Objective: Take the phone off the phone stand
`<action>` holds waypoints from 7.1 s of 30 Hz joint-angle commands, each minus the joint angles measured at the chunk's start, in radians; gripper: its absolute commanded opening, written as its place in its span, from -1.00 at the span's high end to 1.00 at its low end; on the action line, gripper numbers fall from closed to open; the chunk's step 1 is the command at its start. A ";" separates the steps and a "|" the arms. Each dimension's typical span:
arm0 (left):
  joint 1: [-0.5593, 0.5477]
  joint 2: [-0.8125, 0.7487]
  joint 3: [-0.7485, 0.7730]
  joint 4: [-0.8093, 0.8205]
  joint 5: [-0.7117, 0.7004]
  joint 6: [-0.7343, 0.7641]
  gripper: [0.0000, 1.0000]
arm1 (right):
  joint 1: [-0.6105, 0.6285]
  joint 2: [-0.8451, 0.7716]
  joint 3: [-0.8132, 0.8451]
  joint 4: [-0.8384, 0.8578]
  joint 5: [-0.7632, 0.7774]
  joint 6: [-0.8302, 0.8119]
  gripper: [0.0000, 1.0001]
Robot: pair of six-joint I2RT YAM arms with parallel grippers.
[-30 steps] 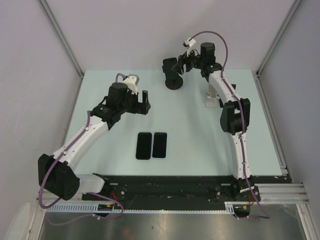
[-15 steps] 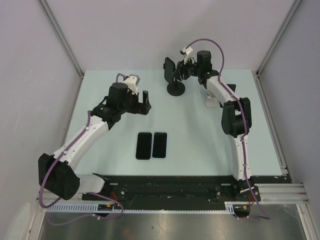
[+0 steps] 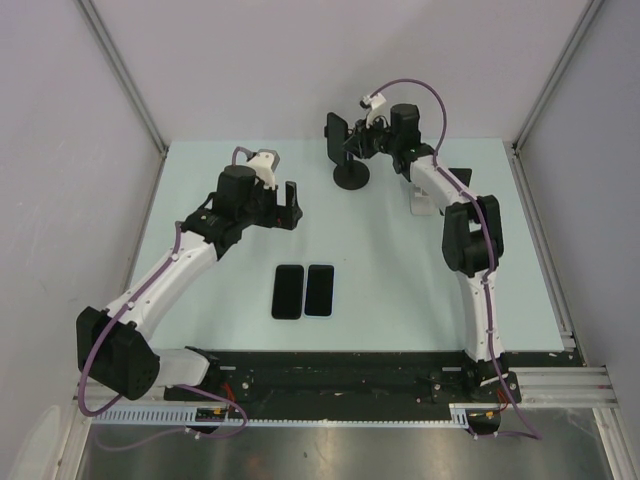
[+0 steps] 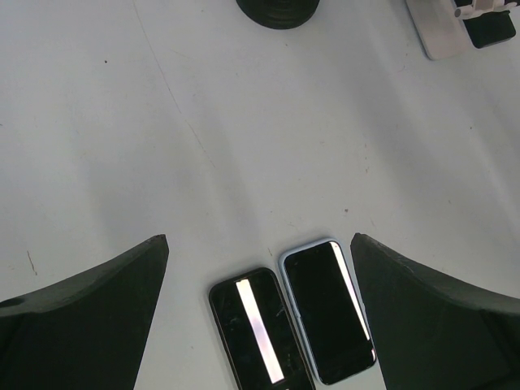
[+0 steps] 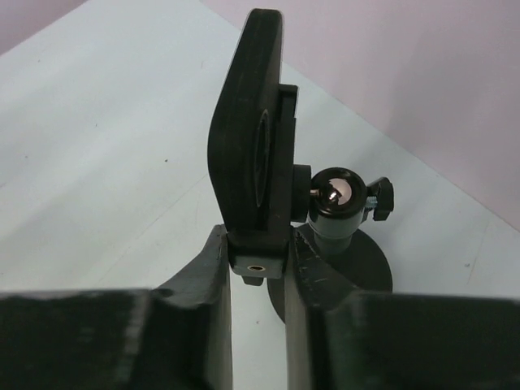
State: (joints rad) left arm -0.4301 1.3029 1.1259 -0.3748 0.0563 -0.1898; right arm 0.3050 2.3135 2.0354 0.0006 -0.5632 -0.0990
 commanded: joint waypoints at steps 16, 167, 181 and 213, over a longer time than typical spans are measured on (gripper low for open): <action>-0.015 -0.059 0.000 0.045 0.069 0.016 -1.00 | 0.022 -0.587 -0.582 0.130 0.085 0.053 1.00; -0.717 0.214 0.244 0.119 -0.682 -0.295 0.99 | 0.234 -1.582 -1.486 0.024 0.392 0.314 -0.34; -0.682 0.131 0.117 0.287 -0.410 -0.116 0.99 | 0.187 -1.444 -1.437 -0.040 0.144 0.216 -0.59; -0.461 -0.157 -0.190 0.421 -0.196 -0.059 1.00 | 0.178 -1.367 -1.452 -0.025 0.233 0.171 1.00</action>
State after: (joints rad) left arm -0.9867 1.2774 0.9371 0.0513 -0.0887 -0.2890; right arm 0.5255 0.9501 0.5652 0.0170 -0.4740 0.0750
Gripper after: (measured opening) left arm 0.167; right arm 0.360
